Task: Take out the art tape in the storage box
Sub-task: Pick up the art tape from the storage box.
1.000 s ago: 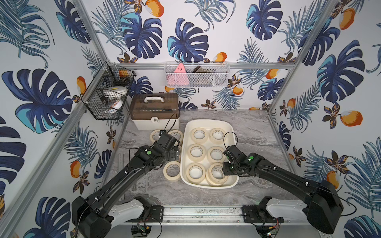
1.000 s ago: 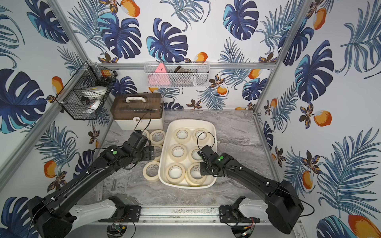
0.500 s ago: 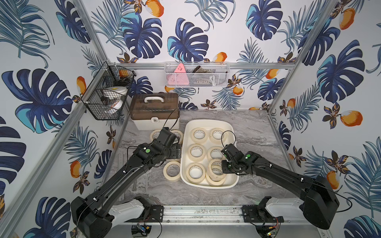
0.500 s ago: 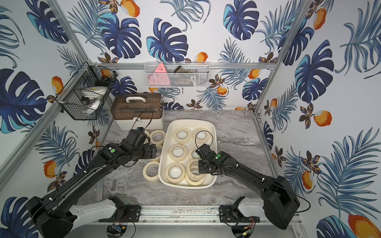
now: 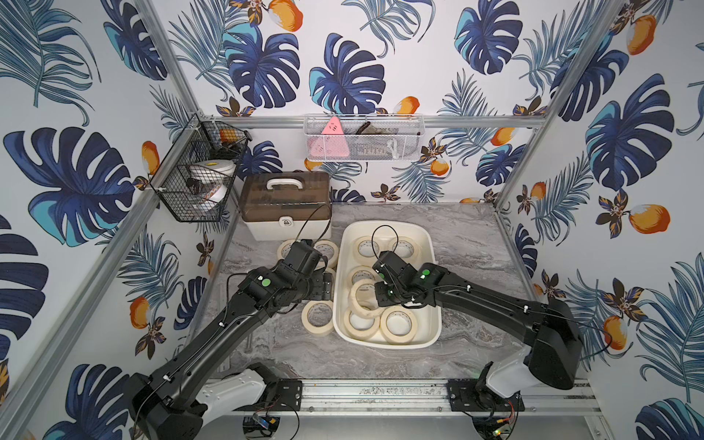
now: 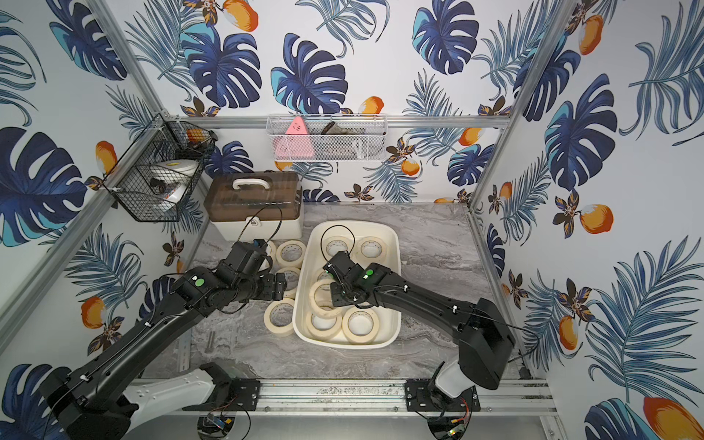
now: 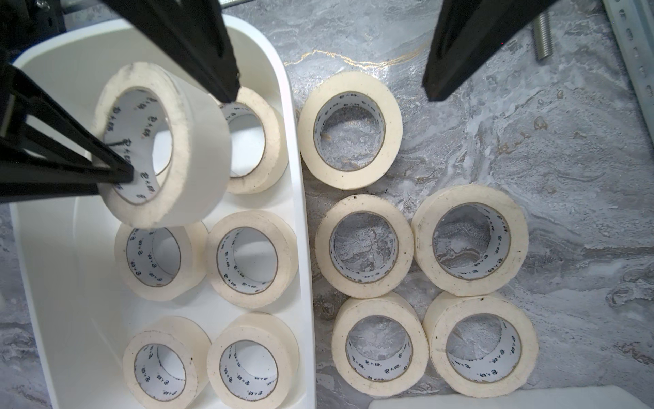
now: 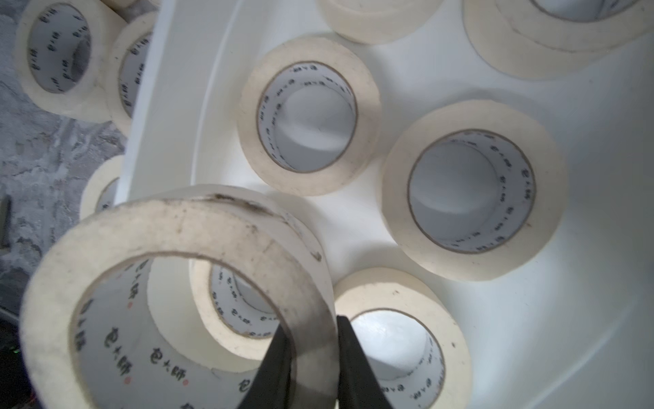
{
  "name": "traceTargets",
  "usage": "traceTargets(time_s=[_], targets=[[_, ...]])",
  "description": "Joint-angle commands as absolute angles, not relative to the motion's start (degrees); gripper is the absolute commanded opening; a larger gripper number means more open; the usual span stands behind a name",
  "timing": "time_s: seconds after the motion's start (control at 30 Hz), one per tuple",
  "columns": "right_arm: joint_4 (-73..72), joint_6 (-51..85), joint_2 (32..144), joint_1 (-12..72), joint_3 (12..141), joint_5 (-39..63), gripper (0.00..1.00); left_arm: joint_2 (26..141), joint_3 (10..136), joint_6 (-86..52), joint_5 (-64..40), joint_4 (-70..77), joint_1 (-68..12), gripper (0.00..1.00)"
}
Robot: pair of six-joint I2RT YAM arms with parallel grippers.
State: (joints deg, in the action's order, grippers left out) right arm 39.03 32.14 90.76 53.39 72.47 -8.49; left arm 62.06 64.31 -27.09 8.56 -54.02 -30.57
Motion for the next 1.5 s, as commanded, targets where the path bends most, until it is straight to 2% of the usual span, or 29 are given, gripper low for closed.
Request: traceTargets(time_s=[0.0,0.5,0.57,0.63,0.87,1.03,1.1,1.3,1.4,1.47], targets=[[36.1,31.65,94.21,54.72,76.7,-8.06,0.16,61.05,63.51,-25.11,6.78,-54.85,-30.42,0.87],[34.82,28.92,105.52,58.01,88.83,-5.32,0.16,64.79,61.18,-26.18,11.52,-54.26,-30.42,0.8],[34.61,28.86,105.98,58.17,89.27,-5.27,0.16,65.79,61.1,-26.62,12.7,-54.23,-30.42,0.77],[33.67,28.67,106.41,58.26,89.2,-5.13,0.16,67.07,61.33,-27.25,15.07,-54.22,-30.45,0.65],[32.27,28.6,107.57,58.3,89.56,-4.3,0.17,70.27,60.78,-28.18,17.03,-51.62,-30.35,0.61],[32.1,28.33,107.69,58.34,89.81,-3.62,0.17,71.53,60.78,-28.79,16.3,-50.48,-30.19,0.41],[31.78,28.38,107.36,58.41,89.47,-3.46,0.17,71.91,60.57,-29.3,15.78,-50.11,-30.02,0.38],[30.99,28.57,107.04,58.28,89.12,-1.9,0.23,72.36,59.99,-30.91,14.39,-48.01,-29.72,0.15],[30.94,28.42,106.63,58.27,88.95,-1.47,0.28,72.42,60.45,-31.89,15.74,-48.24,-29.72,0.0],[30.99,28.35,105.99,58.21,88.56,-1.92,0.36,71.85,60.4,-32.82,16.91,-48.43,-29.75,0.0]])
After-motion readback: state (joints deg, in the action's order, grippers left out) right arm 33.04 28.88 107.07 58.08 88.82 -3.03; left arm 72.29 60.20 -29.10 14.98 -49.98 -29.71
